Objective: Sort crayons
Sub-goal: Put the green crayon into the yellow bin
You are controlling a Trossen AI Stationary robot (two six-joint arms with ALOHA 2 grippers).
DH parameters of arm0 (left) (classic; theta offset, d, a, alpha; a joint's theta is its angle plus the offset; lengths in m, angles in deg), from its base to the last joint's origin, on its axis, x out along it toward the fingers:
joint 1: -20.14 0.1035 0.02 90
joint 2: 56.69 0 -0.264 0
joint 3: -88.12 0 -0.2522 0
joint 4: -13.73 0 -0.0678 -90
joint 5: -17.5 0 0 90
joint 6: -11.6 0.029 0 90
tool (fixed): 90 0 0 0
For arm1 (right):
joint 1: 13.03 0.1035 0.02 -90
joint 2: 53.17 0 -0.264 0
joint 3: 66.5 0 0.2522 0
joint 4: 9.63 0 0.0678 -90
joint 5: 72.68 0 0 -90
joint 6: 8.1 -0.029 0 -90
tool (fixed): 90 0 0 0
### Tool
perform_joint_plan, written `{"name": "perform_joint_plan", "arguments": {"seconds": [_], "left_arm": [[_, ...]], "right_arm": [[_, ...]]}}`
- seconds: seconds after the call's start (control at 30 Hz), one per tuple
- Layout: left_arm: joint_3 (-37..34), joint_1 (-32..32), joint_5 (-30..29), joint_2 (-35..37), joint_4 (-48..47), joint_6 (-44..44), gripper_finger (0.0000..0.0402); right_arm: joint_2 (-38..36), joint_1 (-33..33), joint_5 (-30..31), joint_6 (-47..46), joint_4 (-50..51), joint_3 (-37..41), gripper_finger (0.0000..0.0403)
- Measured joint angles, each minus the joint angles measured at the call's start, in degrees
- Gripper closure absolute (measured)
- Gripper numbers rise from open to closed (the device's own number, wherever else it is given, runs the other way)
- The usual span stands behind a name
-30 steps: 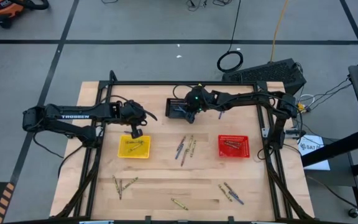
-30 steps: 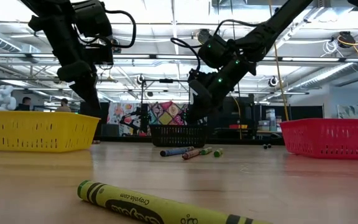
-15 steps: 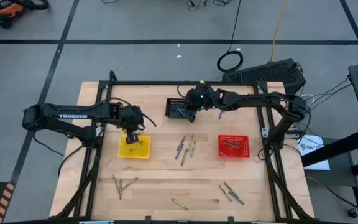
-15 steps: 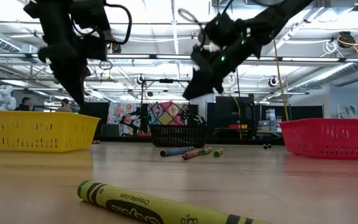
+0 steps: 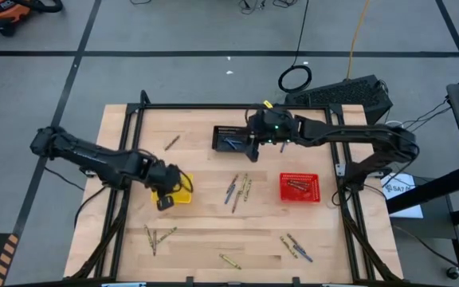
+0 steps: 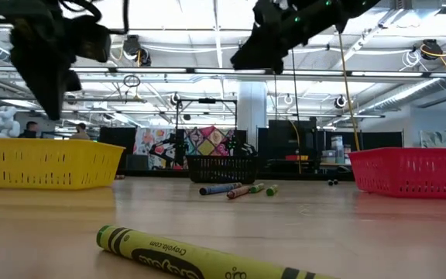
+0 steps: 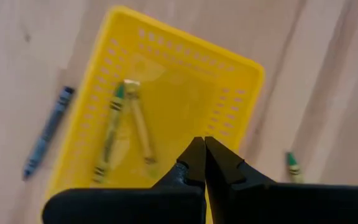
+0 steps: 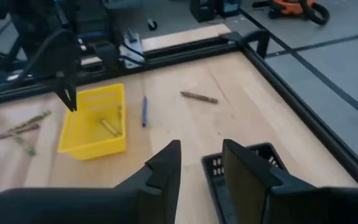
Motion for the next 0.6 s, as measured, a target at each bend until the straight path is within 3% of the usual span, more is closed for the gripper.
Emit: {"name": "perform_joint_plan", "arguments": {"seconds": [0.33, 0.6], "left_arm": [[0.02, -11.29, -0.18, 0.00, 2.75, -17.74, 0.0402], [0.04, -14.95, 3.39, -0.89, 8.68, -19.07, 0.0401]], "right_arm": [[-2.15, 3.19, 1.69, -0.01, 5.89, 0.00, 0.0298], [-2.15, 5.94, 7.78, -0.06, 11.90, 0.00, 0.0298]]}}
